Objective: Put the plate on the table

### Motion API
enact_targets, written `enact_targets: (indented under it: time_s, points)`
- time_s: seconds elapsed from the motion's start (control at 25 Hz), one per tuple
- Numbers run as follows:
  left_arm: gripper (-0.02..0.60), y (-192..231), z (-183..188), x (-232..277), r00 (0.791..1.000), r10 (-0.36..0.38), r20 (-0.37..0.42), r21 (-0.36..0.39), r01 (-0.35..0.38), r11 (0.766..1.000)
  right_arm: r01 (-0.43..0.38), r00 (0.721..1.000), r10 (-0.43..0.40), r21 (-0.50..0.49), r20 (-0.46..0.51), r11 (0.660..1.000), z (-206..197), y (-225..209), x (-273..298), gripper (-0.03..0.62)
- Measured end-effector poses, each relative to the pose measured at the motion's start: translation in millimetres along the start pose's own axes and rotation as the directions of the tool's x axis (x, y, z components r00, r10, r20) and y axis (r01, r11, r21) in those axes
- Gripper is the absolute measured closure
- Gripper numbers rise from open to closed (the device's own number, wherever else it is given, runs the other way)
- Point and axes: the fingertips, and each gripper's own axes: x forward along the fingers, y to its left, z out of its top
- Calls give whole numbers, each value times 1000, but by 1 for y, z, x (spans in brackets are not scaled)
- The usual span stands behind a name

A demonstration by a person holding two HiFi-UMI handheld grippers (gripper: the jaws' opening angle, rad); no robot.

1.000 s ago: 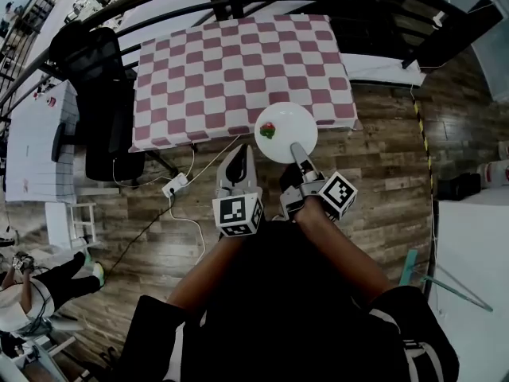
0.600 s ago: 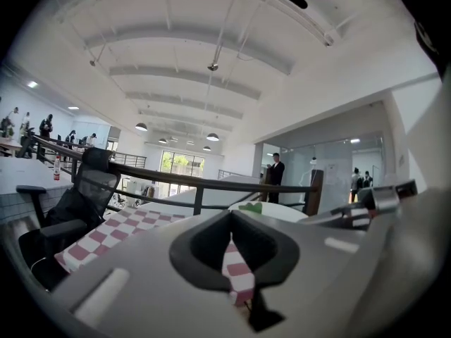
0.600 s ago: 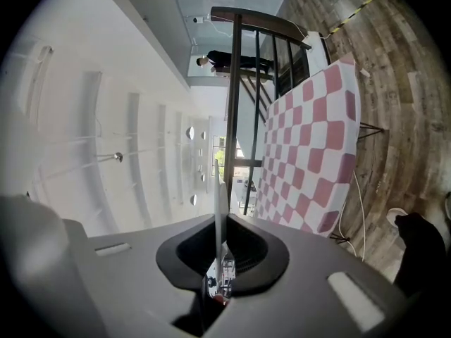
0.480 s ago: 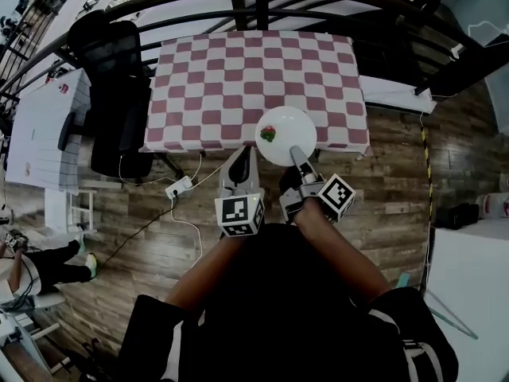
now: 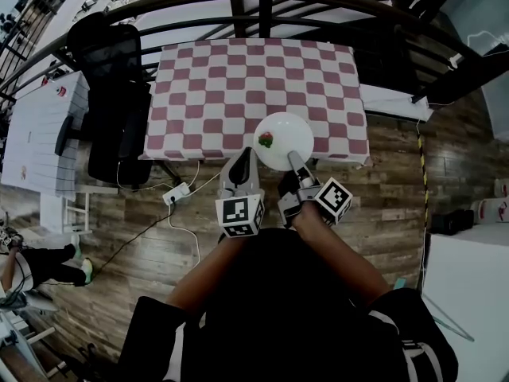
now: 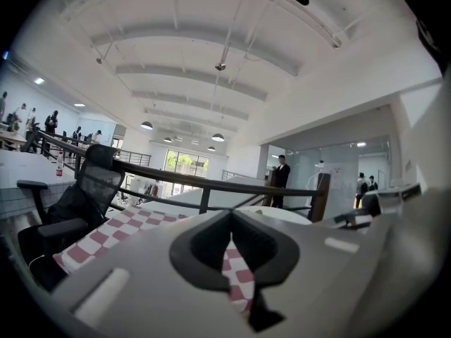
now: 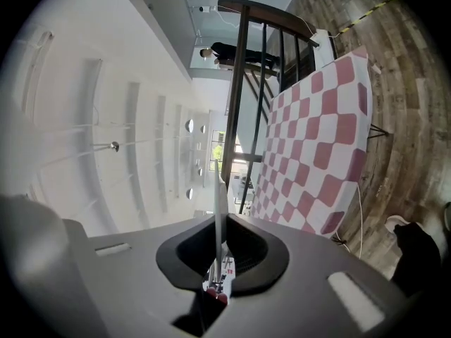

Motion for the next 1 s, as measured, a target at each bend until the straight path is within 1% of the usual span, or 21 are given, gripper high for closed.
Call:
enact_targets:
  time_s: [0.12,0.2,0.28,0.4,0.48,0.52,0.56,0.6,0.68,0.84,1.0]
  points:
    - [572,7,0,2,1000,11,-4,-19,-11,1000,-13,1000,13,1,4,1000,0,1,4,579]
    - [572,10,-1,5,1000,14,0,-25,-14,1000,2,1000,-2,2,2,1000,-1,-2,7,579]
    - [572,11,-5,6,1000,9,1,-13,-9,1000,23,1000,-23,7,-11,1000,-5,-7,9,579]
    - [572,8,-16,13,1000,-11,-6,34,11,999,38,999,-38,3,-26,999,-9,-11,14,579]
    - [572,8,-21,21,1000,-26,-17,39,26,999,11,1000,-11,12,-14,1000,-6,-10,23,579]
    - [572,8,-22,25,999,-36,-24,35,37,999,16,1000,-16,13,-4,1000,-3,-11,25,579]
    - [572,8,-22,30,998,-49,-30,31,49,998,40,999,-40,8,7,999,1,-13,26,580]
    - [572,8,-21,35,998,-61,-33,30,62,998,64,998,-64,0,19,998,5,-15,27,579]
    - [572,13,-17,47,996,-77,-35,29,78,997,80,996,-80,0,43,997,14,-15,36,579]
    - [572,26,-1,70,995,-99,-19,46,100,994,63,995,-66,46,74,997,20,-4,61,579]
    - [572,33,12,90,991,-136,-12,51,137,989,38,995,-40,30,96,999,27,8,85,579]
